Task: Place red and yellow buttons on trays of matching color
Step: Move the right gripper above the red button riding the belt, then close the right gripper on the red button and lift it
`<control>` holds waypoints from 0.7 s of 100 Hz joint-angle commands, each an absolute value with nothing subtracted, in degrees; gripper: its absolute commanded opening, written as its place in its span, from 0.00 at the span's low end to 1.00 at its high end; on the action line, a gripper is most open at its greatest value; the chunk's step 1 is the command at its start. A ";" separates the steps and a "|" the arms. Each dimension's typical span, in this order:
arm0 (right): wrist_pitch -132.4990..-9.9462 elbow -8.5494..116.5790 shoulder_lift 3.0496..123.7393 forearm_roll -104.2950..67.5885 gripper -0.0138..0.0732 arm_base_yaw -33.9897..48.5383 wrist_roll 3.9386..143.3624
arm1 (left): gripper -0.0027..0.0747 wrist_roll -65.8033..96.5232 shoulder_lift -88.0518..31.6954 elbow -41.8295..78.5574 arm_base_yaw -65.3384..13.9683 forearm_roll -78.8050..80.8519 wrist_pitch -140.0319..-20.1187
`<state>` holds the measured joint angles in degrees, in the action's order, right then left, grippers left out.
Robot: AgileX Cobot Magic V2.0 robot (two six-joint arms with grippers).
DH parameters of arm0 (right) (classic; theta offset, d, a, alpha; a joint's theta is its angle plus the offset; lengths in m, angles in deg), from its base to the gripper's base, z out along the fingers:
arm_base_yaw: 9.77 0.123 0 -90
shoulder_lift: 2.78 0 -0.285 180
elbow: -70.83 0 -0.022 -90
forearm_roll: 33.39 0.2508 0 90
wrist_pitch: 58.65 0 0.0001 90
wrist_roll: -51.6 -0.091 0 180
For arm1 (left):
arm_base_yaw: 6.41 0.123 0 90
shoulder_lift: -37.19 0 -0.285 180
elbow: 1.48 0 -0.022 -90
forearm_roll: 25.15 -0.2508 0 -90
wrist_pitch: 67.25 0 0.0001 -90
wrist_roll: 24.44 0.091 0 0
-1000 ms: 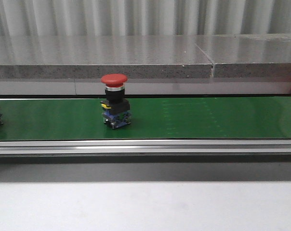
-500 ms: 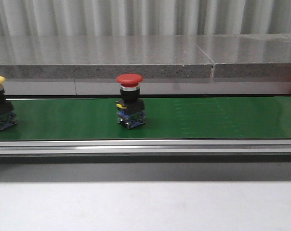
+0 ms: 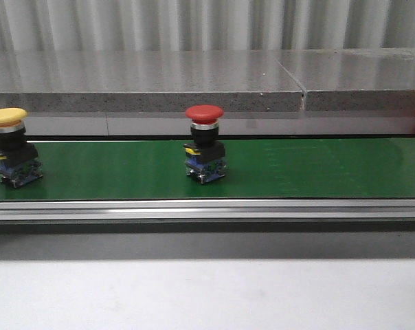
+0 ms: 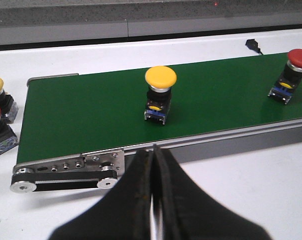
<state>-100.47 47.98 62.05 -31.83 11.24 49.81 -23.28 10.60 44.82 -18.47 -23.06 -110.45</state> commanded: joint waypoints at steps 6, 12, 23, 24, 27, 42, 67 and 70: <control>-101.39 55.45 68.16 -30.82 0.79 14.24 50.71 | 0.01 -23.97 10.14 43.31 -18.99 -22.22 -106.68; -102.97 58.29 71.46 -29.57 0.77 15.26 51.60 | 0.01 -23.97 10.14 43.31 -18.99 -22.22 -106.68; -107.24 63.77 77.93 -26.97 0.73 16.27 55.07 | 0.01 -23.97 10.14 43.31 -18.99 -22.22 -106.68; -107.55 64.13 78.35 -26.53 0.73 16.27 55.25 | 0.01 -23.97 10.14 43.31 -18.99 -22.22 -106.68; -109.26 65.56 80.03 -25.62 0.74 16.27 56.18 | 0.01 -23.97 10.14 43.31 -18.99 -22.22 -106.68; -116.37 73.07 88.66 -22.81 0.74 16.27 59.37 | 0.01 -23.97 10.14 43.31 -18.99 -22.22 -106.68; -123.98 81.59 98.47 -22.48 0.74 16.27 64.02 | 0.01 -23.97 10.14 43.31 -18.99 -22.22 -106.68; -124.61 82.39 99.55 -22.31 0.74 16.27 64.69 | 0.01 -23.97 10.14 43.31 -18.99 -22.22 -106.68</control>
<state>-123.08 78.51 99.32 -23.84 16.26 62.00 -23.28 10.60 44.82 -18.47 -22.95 -110.45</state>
